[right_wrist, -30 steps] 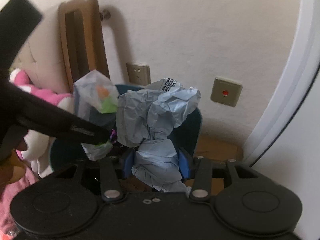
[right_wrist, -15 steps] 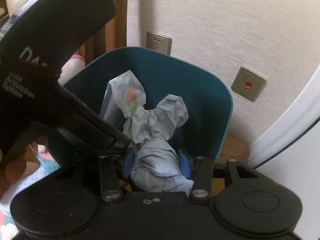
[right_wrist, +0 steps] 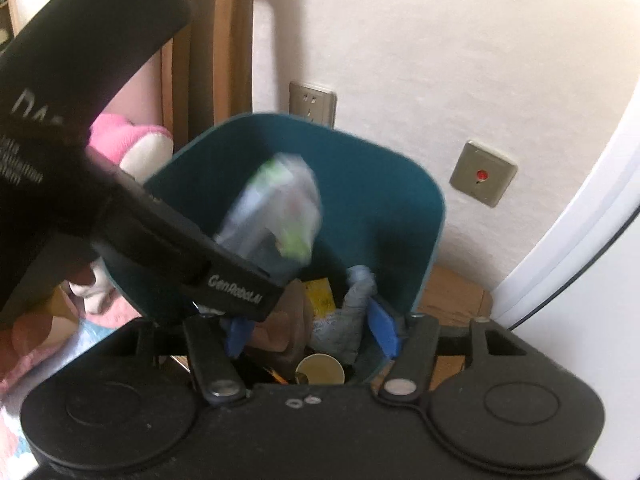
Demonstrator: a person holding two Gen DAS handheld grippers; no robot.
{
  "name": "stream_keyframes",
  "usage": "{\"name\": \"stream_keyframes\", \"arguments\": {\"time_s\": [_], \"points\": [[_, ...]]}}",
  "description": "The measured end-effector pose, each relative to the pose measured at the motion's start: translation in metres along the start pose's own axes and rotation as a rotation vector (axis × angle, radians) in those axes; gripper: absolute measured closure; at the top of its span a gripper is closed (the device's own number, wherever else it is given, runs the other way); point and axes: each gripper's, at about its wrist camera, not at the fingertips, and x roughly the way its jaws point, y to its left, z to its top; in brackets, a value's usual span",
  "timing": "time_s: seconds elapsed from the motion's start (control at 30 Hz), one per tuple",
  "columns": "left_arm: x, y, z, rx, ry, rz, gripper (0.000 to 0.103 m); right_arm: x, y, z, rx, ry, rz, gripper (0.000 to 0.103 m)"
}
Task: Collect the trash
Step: 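Open both tools over the bin dropping plastic bag and paper, then lower both tools back toward the trash pile on the floor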
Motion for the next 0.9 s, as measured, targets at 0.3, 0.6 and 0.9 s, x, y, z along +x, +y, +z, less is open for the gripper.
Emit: {"name": "stream_keyframes", "arguments": {"time_s": [0.3,0.6,0.9], "points": [[-0.072,0.013,-0.014,0.031,-0.117,-0.03,0.039,-0.049,0.017,0.003,0.014,-0.073,-0.036,0.038],[-0.153,0.045,-0.058,0.055,-0.22,-0.046,0.039,-0.104,0.05,-0.007,0.076,-0.152,-0.046,0.036],[-0.201,0.076,-0.128,0.1,-0.285,-0.065,0.037,-0.155,0.099,-0.036,0.122,-0.204,-0.048,0.03]]}}
